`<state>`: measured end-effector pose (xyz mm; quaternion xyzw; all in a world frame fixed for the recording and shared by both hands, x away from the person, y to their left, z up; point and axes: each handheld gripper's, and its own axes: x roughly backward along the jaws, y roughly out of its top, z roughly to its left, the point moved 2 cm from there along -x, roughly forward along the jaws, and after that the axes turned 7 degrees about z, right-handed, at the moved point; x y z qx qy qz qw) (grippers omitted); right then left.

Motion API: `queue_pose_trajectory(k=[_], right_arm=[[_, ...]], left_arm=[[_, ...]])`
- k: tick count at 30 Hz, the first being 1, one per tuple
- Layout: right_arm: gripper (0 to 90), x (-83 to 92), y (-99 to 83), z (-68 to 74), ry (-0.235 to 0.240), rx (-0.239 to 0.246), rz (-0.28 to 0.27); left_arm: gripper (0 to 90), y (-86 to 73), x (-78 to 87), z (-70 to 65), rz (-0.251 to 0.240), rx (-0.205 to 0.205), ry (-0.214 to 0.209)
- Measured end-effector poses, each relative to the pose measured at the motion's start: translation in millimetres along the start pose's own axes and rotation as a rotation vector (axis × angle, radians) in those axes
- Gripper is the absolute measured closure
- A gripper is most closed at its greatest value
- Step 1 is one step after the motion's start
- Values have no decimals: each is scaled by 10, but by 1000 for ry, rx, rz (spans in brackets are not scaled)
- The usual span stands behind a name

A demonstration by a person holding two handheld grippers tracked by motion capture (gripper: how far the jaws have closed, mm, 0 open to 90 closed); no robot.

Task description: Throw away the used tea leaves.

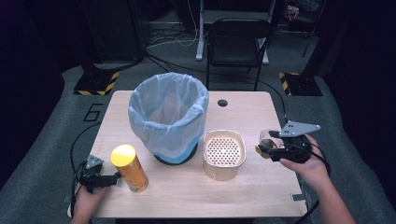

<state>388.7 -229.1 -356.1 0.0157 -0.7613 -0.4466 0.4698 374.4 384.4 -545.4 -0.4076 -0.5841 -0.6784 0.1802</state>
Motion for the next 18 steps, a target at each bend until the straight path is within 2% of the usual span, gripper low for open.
queue_pose_trajectory(k=[2, 8, 9, 11, 18], right_arm=[[351, -16, 37, -16, -3, 4, -5], [354, -63, 126, -69, -3, 9, -16], [355, -75, 143, -79, -2, 6, -23], [359, -109, 185, -105, 6, 10, -36], [359, -213, 281, -149, 24, 10, -62]], left_arm=[[61, -1, -7, -2, -9, 2, 3], [61, 0, 3, 1, 4, -1, -2], [61, -1, -7, -2, -9, 2, 3], [61, 1, 3, 1, 4, -1, -2], [61, -1, -6, -1, -8, 2, 3]])
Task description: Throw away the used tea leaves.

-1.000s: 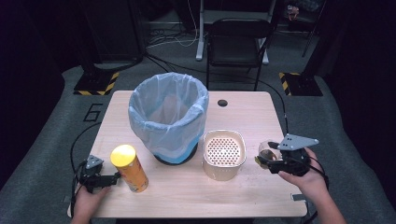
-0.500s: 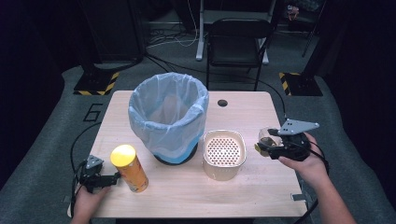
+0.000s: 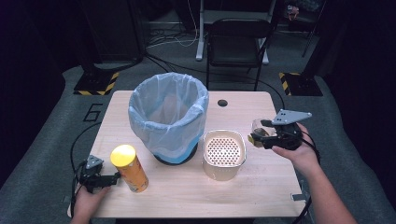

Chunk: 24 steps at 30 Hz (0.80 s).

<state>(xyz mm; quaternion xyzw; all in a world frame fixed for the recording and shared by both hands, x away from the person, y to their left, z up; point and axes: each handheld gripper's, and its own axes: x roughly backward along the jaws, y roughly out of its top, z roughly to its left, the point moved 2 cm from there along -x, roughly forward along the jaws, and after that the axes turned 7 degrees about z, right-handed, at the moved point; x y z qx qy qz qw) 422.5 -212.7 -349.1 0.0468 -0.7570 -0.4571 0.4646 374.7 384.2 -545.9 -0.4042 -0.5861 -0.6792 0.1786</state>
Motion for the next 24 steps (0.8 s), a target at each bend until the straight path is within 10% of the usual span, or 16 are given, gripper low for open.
queue_pose_trajectory(k=[11, 24], right_arm=[[359, -147, 161, -38, -17, 49, -30], [371, -297, 419, 153, -120, 286, -63]], left_arm=[[61, 0, -1, 0, -1, 0, 1], [62, 0, -4, -1, -5, 1, 1]])
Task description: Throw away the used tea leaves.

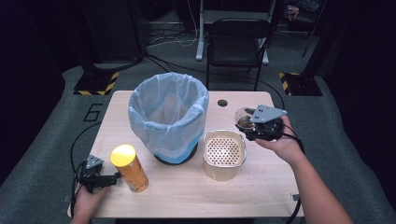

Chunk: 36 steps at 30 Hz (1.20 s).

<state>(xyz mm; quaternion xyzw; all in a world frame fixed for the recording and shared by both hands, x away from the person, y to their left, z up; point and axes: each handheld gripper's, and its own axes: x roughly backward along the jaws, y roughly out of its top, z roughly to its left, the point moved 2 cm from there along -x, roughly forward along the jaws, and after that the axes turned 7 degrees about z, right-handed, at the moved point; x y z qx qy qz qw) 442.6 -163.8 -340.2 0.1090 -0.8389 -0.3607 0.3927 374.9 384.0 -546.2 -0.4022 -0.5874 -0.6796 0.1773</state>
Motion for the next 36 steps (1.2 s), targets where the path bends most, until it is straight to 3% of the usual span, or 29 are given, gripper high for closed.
queue_pose_trajectory(k=[2, 3, 6, 9, 21, 23, 28, 33, 36], right_arm=[[371, -9, 11, 21, -2, 10, -4], [373, -26, 34, 61, -18, 48, -11], [374, -35, 52, 97, -29, 77, -17], [376, -53, 85, 181, -58, 158, -24], [377, -105, 121, 360, -117, 308, -22], [377, -122, 122, 394, -152, 347, -27], [378, -140, 122, 440, -192, 396, -24], [378, -166, 113, 471, -197, 426, -17], [378, -178, 105, 478, -187, 421, -7]], left_arm=[[61, 0, 0, 0, 0, 0, 0], [61, 0, 1, 0, 1, 0, 0], [61, 0, 2, 1, 3, -1, 0], [62, 0, 2, 0, 4, 0, -1], [61, 0, 4, 0, 5, -1, 0], [61, 2, 14, 3, 17, -4, -6], [61, 1, 6, 1, 8, -1, -2], [61, 0, 0, 0, 0, 0, 0], [61, 1, 7, 1, 10, -2, -2]])
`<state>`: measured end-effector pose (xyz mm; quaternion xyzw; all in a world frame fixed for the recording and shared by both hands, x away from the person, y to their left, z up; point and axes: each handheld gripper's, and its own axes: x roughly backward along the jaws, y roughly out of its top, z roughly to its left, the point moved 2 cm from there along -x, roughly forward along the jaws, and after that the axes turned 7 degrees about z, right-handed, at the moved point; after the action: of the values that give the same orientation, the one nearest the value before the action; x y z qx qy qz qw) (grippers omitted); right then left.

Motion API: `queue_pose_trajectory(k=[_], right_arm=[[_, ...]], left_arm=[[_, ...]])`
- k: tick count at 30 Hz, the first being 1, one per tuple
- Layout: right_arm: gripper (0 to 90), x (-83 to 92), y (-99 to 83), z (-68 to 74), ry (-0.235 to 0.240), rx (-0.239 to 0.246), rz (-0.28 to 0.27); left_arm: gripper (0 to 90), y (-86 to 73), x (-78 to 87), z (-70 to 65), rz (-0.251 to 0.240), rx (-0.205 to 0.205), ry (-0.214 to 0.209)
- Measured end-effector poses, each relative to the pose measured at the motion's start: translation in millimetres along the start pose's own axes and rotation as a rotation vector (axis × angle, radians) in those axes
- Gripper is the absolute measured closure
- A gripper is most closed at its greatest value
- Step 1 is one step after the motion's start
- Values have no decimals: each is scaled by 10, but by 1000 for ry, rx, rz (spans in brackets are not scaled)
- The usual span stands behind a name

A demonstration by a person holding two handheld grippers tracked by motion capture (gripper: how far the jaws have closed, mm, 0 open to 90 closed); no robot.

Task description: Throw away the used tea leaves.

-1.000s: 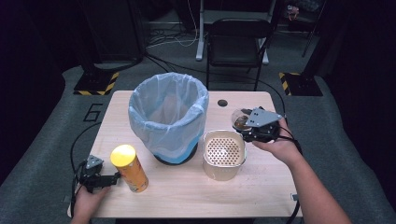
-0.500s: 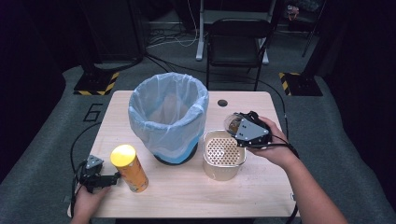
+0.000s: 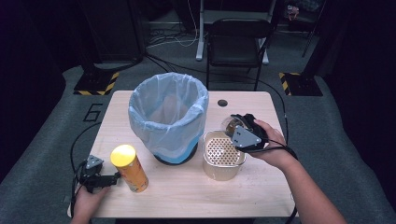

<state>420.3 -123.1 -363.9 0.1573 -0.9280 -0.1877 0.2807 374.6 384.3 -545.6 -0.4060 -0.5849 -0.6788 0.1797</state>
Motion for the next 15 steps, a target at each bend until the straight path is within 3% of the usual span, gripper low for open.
queue_pose_trajectory(k=[15], right_arm=[[387, -49, -24, 53, -8, 49, 27]], left_arm=[[61, 1, 6, 1, 7, -1, -4]])
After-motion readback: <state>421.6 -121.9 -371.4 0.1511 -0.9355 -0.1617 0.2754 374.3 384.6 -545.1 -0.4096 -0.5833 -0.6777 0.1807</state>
